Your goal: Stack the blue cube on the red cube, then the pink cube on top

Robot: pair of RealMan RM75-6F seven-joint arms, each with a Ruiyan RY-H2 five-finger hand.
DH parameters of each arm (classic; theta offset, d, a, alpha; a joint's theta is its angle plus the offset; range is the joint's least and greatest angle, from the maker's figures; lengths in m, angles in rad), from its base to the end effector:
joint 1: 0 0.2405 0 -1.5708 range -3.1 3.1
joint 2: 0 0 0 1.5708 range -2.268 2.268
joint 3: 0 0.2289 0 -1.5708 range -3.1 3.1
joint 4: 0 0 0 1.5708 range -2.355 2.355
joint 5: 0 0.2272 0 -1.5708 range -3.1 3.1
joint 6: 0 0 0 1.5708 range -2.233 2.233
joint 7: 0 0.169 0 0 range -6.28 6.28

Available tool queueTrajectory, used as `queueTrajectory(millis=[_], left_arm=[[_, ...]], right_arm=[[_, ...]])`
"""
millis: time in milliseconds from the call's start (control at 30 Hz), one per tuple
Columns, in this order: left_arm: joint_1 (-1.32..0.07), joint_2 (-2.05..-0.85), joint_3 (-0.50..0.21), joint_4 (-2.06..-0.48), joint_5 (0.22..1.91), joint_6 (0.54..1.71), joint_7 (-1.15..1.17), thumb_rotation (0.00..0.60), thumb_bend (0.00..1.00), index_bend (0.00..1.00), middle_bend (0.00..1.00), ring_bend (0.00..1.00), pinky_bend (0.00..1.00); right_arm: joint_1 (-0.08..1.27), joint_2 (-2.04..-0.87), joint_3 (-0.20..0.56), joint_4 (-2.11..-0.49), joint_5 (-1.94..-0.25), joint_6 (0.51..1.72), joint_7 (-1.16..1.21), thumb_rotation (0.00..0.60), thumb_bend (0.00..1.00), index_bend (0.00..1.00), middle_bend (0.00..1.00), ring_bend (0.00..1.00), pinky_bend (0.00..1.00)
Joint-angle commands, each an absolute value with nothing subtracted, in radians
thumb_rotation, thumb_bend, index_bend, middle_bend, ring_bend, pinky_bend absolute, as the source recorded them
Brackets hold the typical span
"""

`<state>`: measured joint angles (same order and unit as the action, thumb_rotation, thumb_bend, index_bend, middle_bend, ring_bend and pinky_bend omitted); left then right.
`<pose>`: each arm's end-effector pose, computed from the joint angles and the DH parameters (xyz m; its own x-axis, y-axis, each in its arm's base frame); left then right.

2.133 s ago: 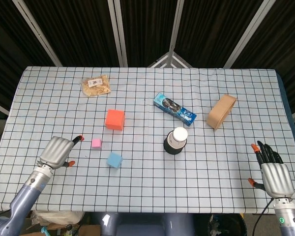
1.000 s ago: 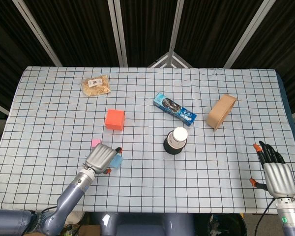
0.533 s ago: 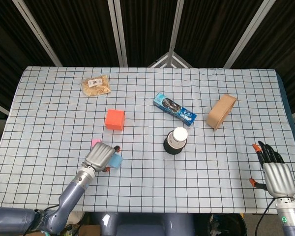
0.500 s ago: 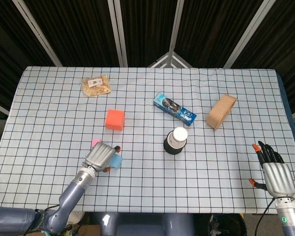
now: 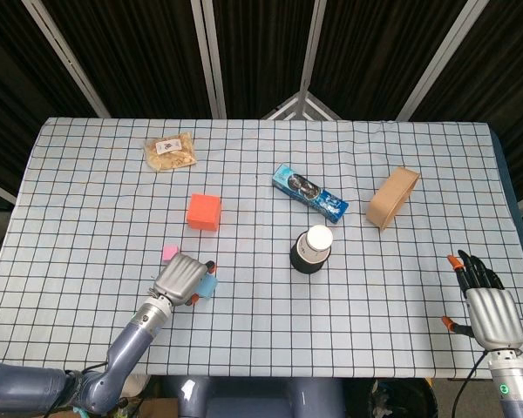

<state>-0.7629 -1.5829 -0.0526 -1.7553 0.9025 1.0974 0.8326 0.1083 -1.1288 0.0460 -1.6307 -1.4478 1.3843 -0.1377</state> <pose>-0.0957 0.2775 -0.0722 0.6504 0.2961 0.6995 0.7392 -0.4590 -0.4929 -0.2979 -0.2100 0.1132 0.4858 -0.1020 0.8681 -0.8724 0.0054 0.4888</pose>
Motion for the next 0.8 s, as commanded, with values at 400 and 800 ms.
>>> queueTrajectory(millis=[400, 800], left_arm=[[-0.772, -1.591, -0.043, -1.743, 0.896, 1.096, 0.833, 0.6, 0.29, 0.38, 0.97, 0.83, 0.85], [-0.772, -1.585, -0.036, -1.772, 0.903, 1.115, 0.839, 0.6, 0.31, 0.4, 0.97, 0.83, 0.85]], right_arm=[[0.113, -1.129, 0.044, -1.633, -1.445, 1.375, -0.143, 0.6, 0.11, 0.0, 0.0, 0.0, 0.17], [0.114, -1.126, 0.042, -1.635, -1.448, 1.375, -0.139, 0.6, 0.11, 0.0, 0.0, 0.0, 0.17]])
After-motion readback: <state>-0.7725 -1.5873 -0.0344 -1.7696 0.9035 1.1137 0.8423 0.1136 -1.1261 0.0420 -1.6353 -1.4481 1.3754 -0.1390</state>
